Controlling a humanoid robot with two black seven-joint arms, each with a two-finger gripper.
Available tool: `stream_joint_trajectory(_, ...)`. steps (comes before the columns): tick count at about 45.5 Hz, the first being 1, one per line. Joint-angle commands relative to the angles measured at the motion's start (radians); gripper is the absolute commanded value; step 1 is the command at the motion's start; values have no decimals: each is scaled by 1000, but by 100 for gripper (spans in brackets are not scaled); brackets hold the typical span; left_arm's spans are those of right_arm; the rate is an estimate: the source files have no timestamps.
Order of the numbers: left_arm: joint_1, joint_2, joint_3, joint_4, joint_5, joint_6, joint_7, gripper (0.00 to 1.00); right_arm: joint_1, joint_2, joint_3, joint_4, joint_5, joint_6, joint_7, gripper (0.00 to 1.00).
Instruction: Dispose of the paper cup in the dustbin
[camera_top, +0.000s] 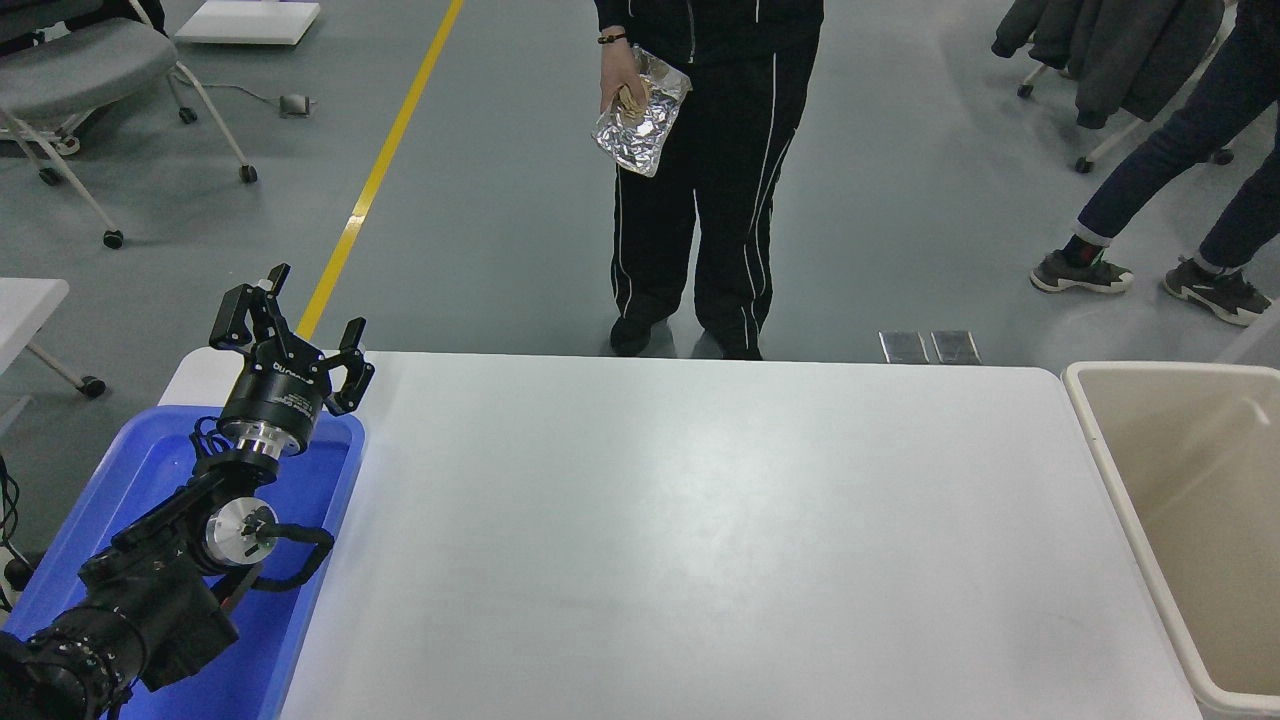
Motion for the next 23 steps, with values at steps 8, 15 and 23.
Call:
stream_joint_trajectory(8, 0, 0, 0, 0, 0, 0, 0, 100, -60, 73, 0, 11, 27, -13, -12, 0)
stream_joint_trajectory(15, 0, 0, 0, 0, 0, 0, 0, 100, -51, 100, 3, 8, 27, -20, -12, 0)
stream_joint_trajectory(23, 0, 0, 0, 0, 0, 0, 0, 100, -49, 113, -5, 9, 27, -109, -9, 90)
